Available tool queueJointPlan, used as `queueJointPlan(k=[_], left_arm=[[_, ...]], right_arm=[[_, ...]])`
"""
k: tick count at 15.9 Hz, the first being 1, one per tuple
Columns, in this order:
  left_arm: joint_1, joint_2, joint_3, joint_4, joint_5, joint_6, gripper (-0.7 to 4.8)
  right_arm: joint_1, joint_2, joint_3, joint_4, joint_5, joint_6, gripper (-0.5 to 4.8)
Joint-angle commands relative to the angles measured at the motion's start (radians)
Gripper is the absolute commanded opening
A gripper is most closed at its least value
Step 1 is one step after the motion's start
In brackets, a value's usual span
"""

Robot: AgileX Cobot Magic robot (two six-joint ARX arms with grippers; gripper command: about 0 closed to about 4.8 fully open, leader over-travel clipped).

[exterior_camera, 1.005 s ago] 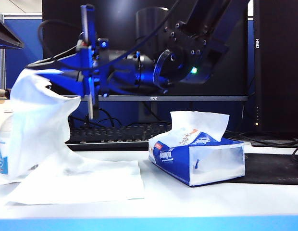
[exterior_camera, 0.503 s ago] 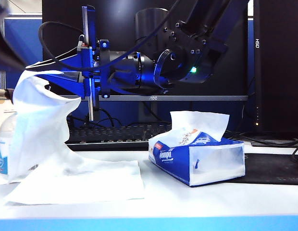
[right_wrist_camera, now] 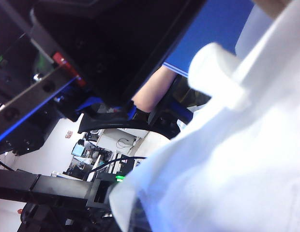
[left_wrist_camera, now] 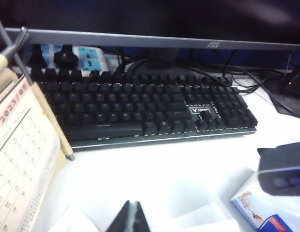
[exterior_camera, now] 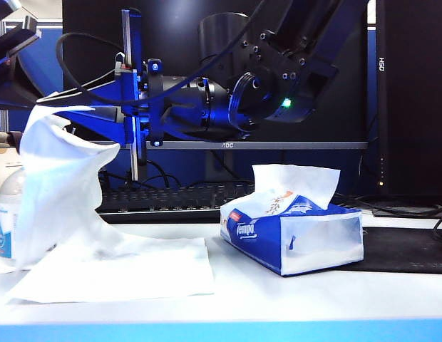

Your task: Pull out a tissue from the tissue dispenser, then press the switch of the alcohol sanitizer bottle to drop some sanitizer on the paper tissue, and finally place the treated tissue on the table.

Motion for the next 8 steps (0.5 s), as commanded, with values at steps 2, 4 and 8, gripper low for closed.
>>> queueJointPlan(k=[2, 4, 8], left_arm=[[0.0, -0.005, 0.014, 0.029, 0.038, 0.002, -0.06], [0.0, -0.006, 0.014, 0.058, 0.074, 0.002, -0.06], [0.0, -0.006, 0.014, 0.119, 0.074, 0.002, 0.31]], right_arm=[[0.002, -0.005, 0.005, 0.012, -0.008, -0.001, -0.06], [0.002, -0.005, 0.005, 0.013, -0.008, -0.001, -0.06], [0.002, -0.005, 0.005, 0.014, -0.009, -0.001, -0.06]])
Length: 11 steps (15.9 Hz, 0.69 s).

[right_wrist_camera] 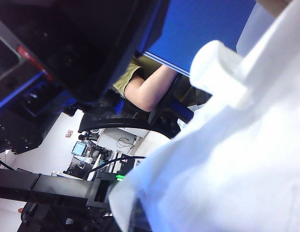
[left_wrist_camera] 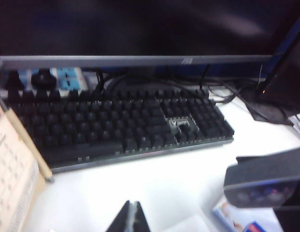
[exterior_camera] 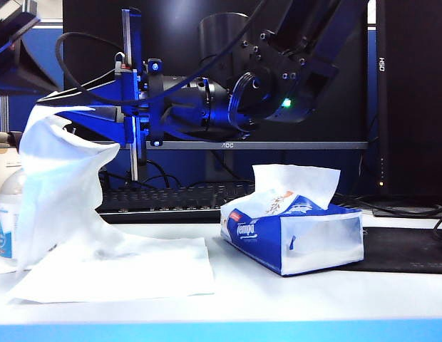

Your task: Pull out a tissue from the tissue dispenser, then press the switch of the alcohol sanitizer bottle to drop some sanitizer on the paper tissue, and finally place the treated tissue on the table.

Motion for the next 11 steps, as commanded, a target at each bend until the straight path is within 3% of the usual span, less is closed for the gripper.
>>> queueJointPlan(k=[1, 8, 9, 11], left_arm=[[0.0, -0.004, 0.005, 0.057, 0.005, 0.002, 0.31], [0.0, -0.004, 0.006, 0.071, 0.01, -0.024, -0.06], [0.0, -0.004, 0.006, 0.087, 0.049, -0.029, -0.06], [0.0, -0.004, 0.005, 0.046, 0.066, -0.086, -0.06]], right_arm=[[0.002, -0.005, 0.005, 0.014, -0.007, -0.001, -0.06], [0.002, -0.005, 0.005, 0.017, -0.01, -0.001, -0.06], [0.002, -0.005, 0.005, 0.019, -0.011, -0.001, -0.06], [0.002, -0.005, 0.005, 0.022, -0.01, -0.001, -0.06]])
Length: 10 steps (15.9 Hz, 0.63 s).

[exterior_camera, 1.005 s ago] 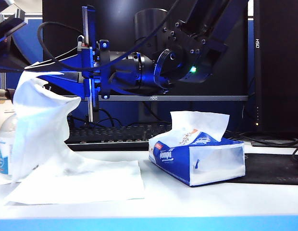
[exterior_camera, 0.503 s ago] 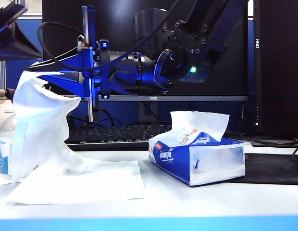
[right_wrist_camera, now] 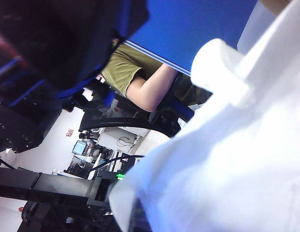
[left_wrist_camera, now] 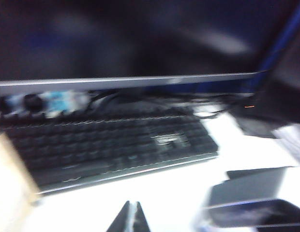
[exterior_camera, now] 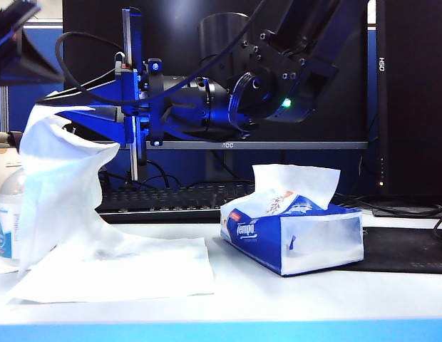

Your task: Pull out a tissue from the tissue dispenser, then press the switch of the alcohol sanitizer bottle to drop some sanitizer on the paper tissue, and finally place the treated tissue on the table.

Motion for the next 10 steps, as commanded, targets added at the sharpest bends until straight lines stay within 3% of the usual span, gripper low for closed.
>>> queueJointPlan(k=[1, 3, 8, 10], left_arm=[[0.0, -0.003, 0.005, -0.074, 0.032, -0.052, -0.06], [0.0, -0.003, 0.005, -0.093, 0.092, -0.031, -0.06], [0.0, -0.011, 0.005, -0.189, 0.196, -0.082, -0.06], [0.002, -0.051, 0.004, -0.267, 0.15, -0.025, -0.06]], right_arm=[[0.002, -0.005, 0.005, 0.021, -0.006, -0.001, -0.06], [0.002, -0.005, 0.005, 0.021, -0.006, -0.001, -0.06], [0.002, -0.005, 0.005, 0.06, -0.025, 0.0, -0.06], [0.001, -0.005, 0.005, 0.057, -0.024, 0.0, -0.06]])
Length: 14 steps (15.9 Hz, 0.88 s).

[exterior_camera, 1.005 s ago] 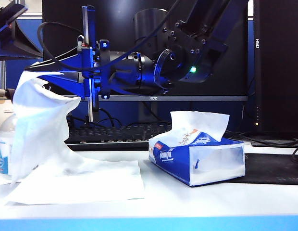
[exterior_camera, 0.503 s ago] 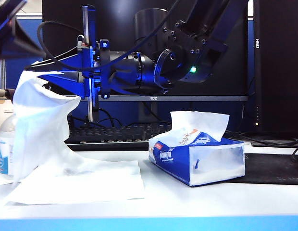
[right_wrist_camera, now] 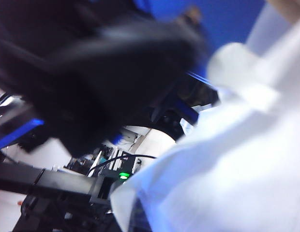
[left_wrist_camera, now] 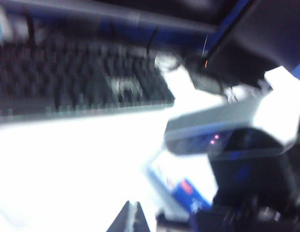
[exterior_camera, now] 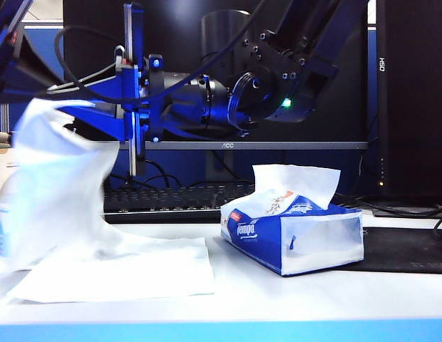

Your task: Pull out a tissue from the tissue dispenser, then press the switch of the alcohol sanitizer bottle to drop some sanitizer on the paper tissue, and finally place the treated tissue on the table.

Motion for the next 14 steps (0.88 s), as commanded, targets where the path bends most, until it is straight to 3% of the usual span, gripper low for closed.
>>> queueJointPlan(k=[1, 7, 14], left_arm=[[0.002, -0.074, 0.005, -0.106, -0.093, 0.091, -0.06], [0.001, -0.132, 0.004, -0.221, -0.11, 0.149, -0.06], [0.001, -0.132, 0.004, -0.232, -0.154, 0.175, -0.06]], right_arm=[[0.001, -0.005, 0.005, 0.02, -0.008, -0.001, -0.06], [0.001, -0.005, 0.005, 0.02, 0.005, -0.002, -0.06], [-0.051, -0.005, 0.005, 0.036, 0.133, -0.019, -0.06]])
